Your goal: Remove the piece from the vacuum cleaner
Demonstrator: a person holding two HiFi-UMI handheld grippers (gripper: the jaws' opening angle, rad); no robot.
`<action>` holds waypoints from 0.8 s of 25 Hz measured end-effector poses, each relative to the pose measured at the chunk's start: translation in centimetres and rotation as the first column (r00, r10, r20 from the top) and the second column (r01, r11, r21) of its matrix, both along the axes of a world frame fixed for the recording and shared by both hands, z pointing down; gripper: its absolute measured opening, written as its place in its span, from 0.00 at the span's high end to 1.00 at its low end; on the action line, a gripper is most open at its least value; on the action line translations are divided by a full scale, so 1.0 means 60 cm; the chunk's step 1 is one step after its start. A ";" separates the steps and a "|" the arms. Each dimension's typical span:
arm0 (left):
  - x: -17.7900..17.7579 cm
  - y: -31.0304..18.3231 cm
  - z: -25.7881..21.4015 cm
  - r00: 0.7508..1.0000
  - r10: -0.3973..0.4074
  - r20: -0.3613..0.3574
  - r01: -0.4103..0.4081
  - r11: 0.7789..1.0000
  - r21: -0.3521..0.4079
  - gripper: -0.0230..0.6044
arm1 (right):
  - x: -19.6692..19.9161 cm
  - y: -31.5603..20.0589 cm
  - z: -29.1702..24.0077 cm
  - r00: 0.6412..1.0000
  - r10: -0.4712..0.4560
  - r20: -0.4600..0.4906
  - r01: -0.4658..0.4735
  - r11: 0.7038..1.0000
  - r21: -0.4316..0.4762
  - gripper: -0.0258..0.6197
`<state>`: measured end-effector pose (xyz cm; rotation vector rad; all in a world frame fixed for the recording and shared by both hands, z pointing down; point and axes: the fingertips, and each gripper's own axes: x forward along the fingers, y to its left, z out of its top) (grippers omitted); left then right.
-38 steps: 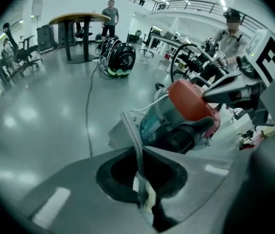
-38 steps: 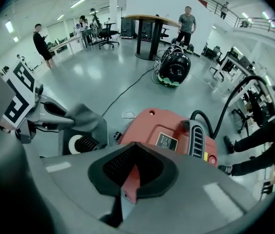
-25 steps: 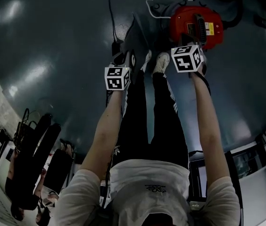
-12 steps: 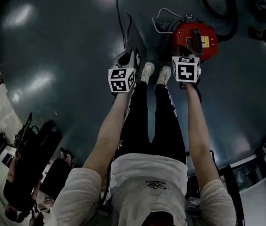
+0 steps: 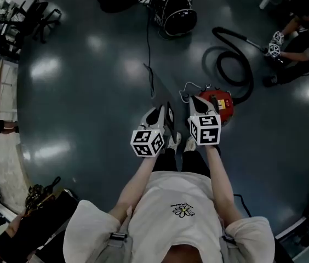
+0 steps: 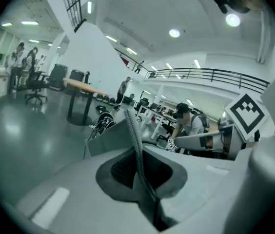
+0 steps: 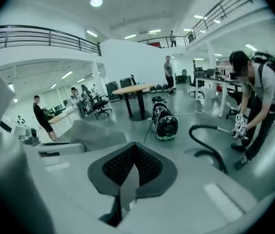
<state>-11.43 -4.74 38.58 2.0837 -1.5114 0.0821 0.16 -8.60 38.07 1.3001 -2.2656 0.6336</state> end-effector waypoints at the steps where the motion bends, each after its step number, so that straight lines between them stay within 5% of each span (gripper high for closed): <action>1: 0.000 0.009 -0.034 1.000 0.022 0.011 -0.023 1.000 0.017 0.95 | -0.009 0.012 -0.040 1.000 -0.024 0.005 0.023 0.999 0.045 0.92; 5: -0.027 -0.011 -0.150 0.995 0.051 0.085 -0.060 0.992 0.111 0.95 | -0.020 0.019 -0.174 0.993 -0.104 -0.055 0.114 0.962 0.246 0.92; 9: -0.054 -0.050 -0.215 0.992 0.001 0.125 -0.031 0.971 0.237 0.95 | 0.001 -0.005 -0.247 0.997 -0.059 -0.046 0.072 0.928 0.365 0.92; 20: -0.027 -0.111 -0.400 0.982 -0.040 0.185 -0.058 0.867 0.495 0.95 | 0.022 -0.038 -0.354 0.999 -0.041 -0.020 0.045 0.883 0.467 0.92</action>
